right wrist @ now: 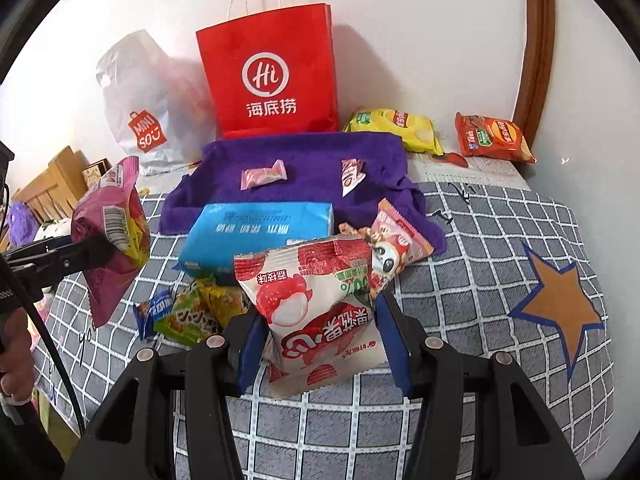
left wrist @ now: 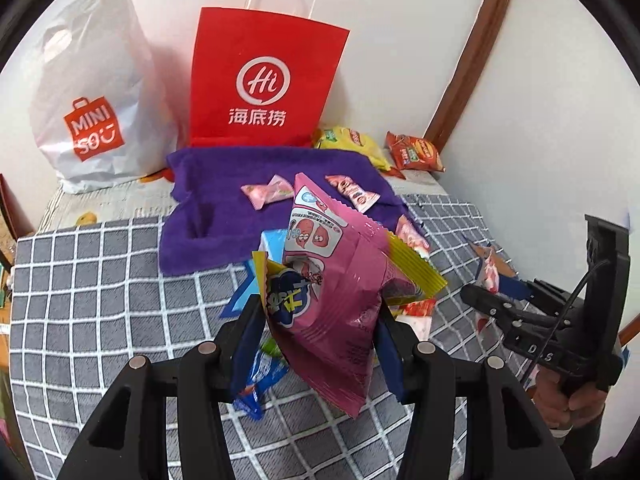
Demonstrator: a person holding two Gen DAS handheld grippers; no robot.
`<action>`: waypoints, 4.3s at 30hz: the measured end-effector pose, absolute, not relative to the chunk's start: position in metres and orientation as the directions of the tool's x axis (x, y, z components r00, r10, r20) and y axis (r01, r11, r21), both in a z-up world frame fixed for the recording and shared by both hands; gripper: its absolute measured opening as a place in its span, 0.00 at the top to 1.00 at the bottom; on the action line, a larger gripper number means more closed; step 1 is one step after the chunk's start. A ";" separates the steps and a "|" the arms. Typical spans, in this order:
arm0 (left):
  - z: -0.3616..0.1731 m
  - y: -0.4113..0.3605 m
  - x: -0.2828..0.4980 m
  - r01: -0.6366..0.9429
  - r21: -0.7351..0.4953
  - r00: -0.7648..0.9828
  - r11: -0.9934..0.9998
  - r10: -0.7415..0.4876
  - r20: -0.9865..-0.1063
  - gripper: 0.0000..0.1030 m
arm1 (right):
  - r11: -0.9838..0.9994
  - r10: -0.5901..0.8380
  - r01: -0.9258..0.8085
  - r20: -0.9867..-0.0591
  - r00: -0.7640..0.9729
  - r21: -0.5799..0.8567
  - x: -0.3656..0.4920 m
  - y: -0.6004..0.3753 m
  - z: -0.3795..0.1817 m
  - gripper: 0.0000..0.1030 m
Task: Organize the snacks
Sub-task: 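Carry the pink bag with the left tool while the right carries the strawberry bag to the towel, then open both tools to set the two bags on the purple towel, then withdraw both tools from the towel back toward the snack pile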
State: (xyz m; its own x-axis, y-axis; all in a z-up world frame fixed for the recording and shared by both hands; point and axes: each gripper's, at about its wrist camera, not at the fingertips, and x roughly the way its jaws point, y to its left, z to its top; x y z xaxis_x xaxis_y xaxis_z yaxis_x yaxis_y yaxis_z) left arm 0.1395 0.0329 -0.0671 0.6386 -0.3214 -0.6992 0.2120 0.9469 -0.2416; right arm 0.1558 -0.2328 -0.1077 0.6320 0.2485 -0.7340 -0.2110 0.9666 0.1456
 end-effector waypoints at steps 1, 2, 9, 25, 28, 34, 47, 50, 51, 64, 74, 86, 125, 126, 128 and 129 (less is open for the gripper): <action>-0.065 0.031 0.143 0.210 -0.243 0.639 0.947 -0.321 -0.699 0.51 | 0.967 0.247 -0.208 -0.734 0.633 0.145 0.158 -0.233 -0.107 0.49; -0.063 0.031 0.145 0.207 -0.240 0.639 0.949 -0.317 -0.701 0.51 | 0.967 0.246 -0.206 -0.736 0.631 0.147 0.162 -0.233 -0.105 0.49; -0.051 0.026 0.169 0.209 -0.244 0.647 0.947 -0.321 -0.692 0.51 | 0.969 0.242 -0.189 -0.735 0.633 0.157 0.185 -0.231 -0.097 0.49; -0.042 0.031 0.245 0.187 -0.249 0.660 0.950 -0.309 -0.685 0.51 | 0.963 0.267 -0.198 -0.711 0.651 0.181 0.265 -0.223 -0.084 0.49; -0.041 0.034 0.261 0.168 -0.230 0.668 0.959 -0.282 -0.689 0.51 | 0.962 0.270 -0.204 -0.712 0.649 0.179 0.282 -0.218 -0.082 0.49; -0.036 0.053 0.293 0.128 -0.250 0.679 0.960 -0.269 -0.683 0.51 | 0.957 0.287 -0.224 -0.691 0.664 0.183 0.318 -0.206 -0.073 0.49; -0.070 0.100 0.341 0.011 -0.278 0.664 0.961 -0.215 -0.717 0.51 | 0.941 0.331 -0.275 -0.702 0.631 0.196 0.376 -0.175 -0.090 0.49; -0.081 0.101 0.348 0.000 -0.273 0.644 0.962 -0.209 -0.736 0.51 | 0.941 0.328 -0.277 -0.726 0.604 0.195 0.386 -0.172 -0.109 0.49; -0.085 0.102 0.350 -0.005 -0.276 0.638 0.961 -0.209 -0.741 0.51 | 0.941 0.326 -0.275 -0.739 0.590 0.195 0.389 -0.171 -0.114 0.49; -0.121 0.095 0.368 -0.027 -0.326 0.563 0.945 -0.255 -0.786 0.51 | 0.928 0.309 -0.340 -0.831 0.463 0.155 0.401 -0.154 -0.157 0.49; -0.137 0.090 0.377 -0.046 -0.310 0.521 0.950 -0.242 -0.818 0.51 | 0.928 0.272 -0.354 -0.859 0.433 0.116 0.402 -0.144 -0.169 0.49; -0.147 0.078 0.383 -0.044 -0.287 0.491 0.957 -0.229 -0.841 0.51 | 0.927 0.275 -0.358 -0.859 0.432 0.117 0.403 -0.143 -0.169 0.45; -0.041 0.058 0.302 0.104 -0.256 0.614 0.961 -0.265 -0.743 0.27 | 0.994 0.103 -0.036 -0.773 0.626 0.103 0.245 -0.263 -0.113 0.37; -0.041 0.059 0.297 0.100 -0.250 0.615 0.963 -0.258 -0.745 0.27 | 0.992 0.113 -0.031 -0.783 0.611 0.118 0.240 -0.267 -0.120 0.37; -0.043 0.061 0.288 0.085 -0.237 0.614 0.968 -0.238 -0.752 0.27 | 0.987 0.151 -0.046 -0.807 0.571 0.152 0.233 -0.269 -0.135 0.37; -0.044 0.063 0.283 0.075 -0.236 0.613 0.969 -0.231 -0.756 0.27 | 0.986 0.162 -0.053 -0.816 0.555 0.160 0.232 -0.268 -0.142 0.37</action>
